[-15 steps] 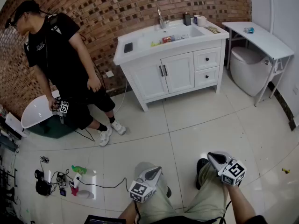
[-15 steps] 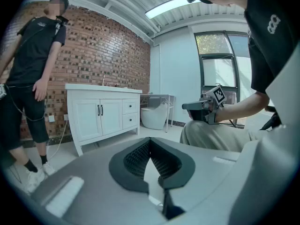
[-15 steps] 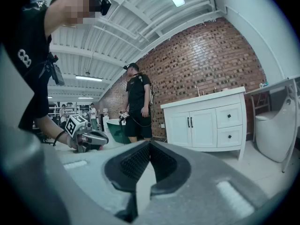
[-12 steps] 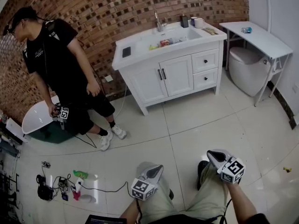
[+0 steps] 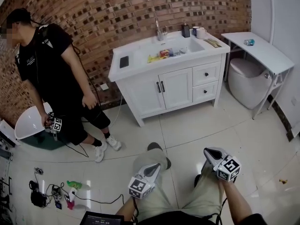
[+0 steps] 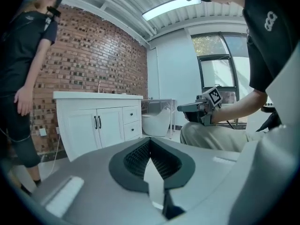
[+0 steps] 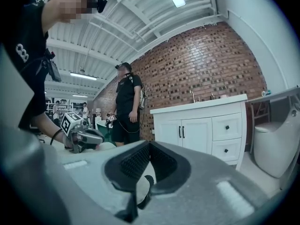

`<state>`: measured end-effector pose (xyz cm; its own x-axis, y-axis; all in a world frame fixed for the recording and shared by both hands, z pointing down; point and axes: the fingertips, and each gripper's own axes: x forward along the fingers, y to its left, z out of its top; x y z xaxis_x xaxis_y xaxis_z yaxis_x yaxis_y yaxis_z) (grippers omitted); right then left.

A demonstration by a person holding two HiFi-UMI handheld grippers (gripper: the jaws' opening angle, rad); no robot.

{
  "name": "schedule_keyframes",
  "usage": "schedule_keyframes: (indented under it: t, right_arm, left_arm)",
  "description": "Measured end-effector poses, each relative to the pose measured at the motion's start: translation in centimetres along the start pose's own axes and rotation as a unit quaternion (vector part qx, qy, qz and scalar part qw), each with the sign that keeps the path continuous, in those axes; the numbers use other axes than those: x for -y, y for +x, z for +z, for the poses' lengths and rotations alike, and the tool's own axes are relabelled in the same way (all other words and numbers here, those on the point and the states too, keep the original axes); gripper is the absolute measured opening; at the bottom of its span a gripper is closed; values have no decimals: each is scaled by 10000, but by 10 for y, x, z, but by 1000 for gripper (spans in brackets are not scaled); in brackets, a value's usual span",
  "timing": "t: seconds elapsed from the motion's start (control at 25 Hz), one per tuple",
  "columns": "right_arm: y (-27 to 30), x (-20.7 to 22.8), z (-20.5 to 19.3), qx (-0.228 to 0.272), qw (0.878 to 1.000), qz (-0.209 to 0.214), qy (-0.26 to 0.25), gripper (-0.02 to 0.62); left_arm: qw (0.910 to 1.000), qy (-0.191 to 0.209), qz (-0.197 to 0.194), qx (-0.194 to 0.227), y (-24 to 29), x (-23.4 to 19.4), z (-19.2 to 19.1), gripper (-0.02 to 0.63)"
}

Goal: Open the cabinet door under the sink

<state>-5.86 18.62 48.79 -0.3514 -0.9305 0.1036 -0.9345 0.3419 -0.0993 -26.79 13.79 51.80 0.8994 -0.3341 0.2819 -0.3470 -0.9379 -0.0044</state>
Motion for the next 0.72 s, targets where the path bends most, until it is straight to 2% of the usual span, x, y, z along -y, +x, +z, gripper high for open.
schedule_keyframes:
  t: [0.16,0.36,0.52,0.64,0.72]
  right_arm:
    - [46,16,23,40,9997,111,-222,-8]
    - [123,68,-8,-642,9975,-132,-272,-8]
    - [174,90,2,-539,9979,-118,-347,-8]
    - [214,107,3,-827,9934,-252,-755,-8]
    - [245,128,-8,-1023,9905,-351,-845,-8]
  left_arm:
    - [10000,-43,37,-37,45,-51,4,16]
    - [9990,-372,-88,221,83,-110,20,16]
    - [9985,-432,-146,292,115,-158,28,15]
    - [9987,-422,-154,235,142,-195,32,17]
    - [9987,-427,-185,226,160,-220,40,16]
